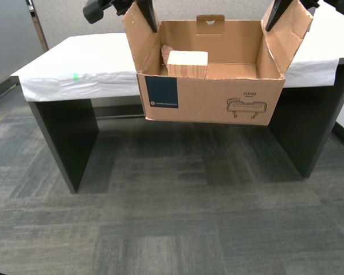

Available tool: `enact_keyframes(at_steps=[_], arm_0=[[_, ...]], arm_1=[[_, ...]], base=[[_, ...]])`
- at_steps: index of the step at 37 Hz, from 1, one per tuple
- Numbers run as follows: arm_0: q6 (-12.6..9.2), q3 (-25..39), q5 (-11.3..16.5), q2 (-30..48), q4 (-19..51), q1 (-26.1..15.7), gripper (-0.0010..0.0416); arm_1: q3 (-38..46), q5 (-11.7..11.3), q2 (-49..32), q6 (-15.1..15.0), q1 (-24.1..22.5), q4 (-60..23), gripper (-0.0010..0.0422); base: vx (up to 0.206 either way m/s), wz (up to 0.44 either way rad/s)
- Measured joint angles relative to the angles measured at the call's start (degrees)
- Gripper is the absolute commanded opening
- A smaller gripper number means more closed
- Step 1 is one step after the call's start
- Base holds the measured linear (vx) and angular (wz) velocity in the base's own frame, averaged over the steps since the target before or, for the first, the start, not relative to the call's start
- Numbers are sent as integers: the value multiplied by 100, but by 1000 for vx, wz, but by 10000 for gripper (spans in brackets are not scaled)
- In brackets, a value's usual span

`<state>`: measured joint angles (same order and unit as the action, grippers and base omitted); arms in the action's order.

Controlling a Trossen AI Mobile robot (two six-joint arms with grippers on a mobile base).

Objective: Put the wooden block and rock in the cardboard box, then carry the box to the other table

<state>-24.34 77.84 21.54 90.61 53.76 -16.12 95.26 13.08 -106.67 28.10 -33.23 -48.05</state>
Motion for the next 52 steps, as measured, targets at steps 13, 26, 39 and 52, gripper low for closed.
enact_keyframes(at_steps=[13, 26, 39, 52], arm_0=[[76, 0, 2, 0, -63, 0, -1], [79, 0, 2, 0, -42, 0, -1], [79, 0, 2, 0, -46, 0, -1], [79, 0, 2, 0, -44, 0, -1]], arm_1=[[0, -2, 0, 101, 0, 0, -1], [0, -2, 0, 157, 0, -7, -1], [0, -2, 0, 157, 0, -7, -1], [0, -2, 0, 160, 0, -22, -1]], base=[[155, -28], [140, -13], [146, 82], [145, 121]])
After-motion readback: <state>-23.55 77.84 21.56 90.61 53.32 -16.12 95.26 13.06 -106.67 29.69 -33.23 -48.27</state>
